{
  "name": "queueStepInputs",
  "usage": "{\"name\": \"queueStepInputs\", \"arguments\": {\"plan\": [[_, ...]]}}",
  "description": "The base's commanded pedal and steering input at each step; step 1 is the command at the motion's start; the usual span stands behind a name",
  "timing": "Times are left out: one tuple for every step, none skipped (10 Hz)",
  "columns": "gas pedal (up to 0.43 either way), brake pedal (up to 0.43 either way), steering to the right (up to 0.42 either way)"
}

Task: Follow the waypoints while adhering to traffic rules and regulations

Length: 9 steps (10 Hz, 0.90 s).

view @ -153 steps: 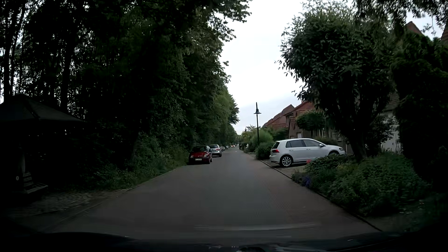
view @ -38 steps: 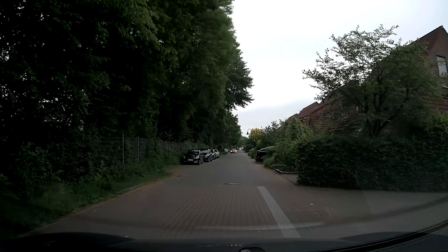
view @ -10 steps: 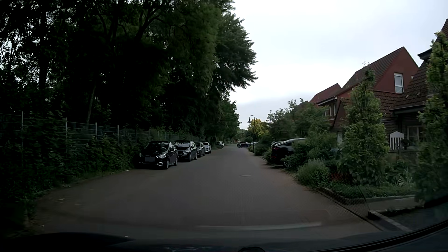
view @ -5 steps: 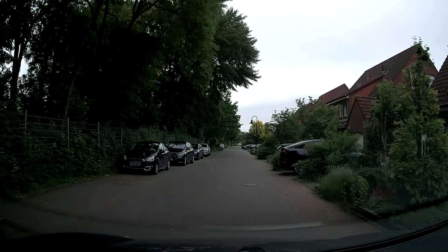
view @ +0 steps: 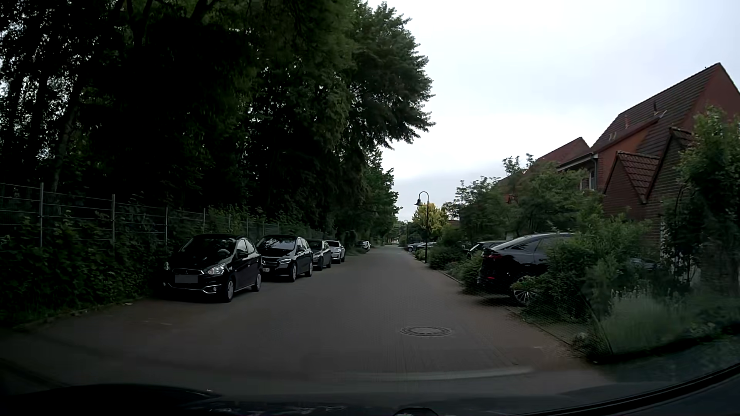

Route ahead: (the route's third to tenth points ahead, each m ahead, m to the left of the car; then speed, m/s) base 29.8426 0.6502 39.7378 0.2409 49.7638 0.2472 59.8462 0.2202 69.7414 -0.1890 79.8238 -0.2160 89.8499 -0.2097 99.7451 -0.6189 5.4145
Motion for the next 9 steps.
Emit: {"name": "queueStepInputs", "arguments": {"plan": [[0.150,0.000,0.002],[0.150,0.000,0.002],[0.150,0.000,0.002],[0.150,0.000,0.002],[0.150,0.000,0.002],[0.150,0.000,0.001],[0.150,0.000,0.001],[0.150,0.000,0.001],[0.150,0.000,0.001]]}}
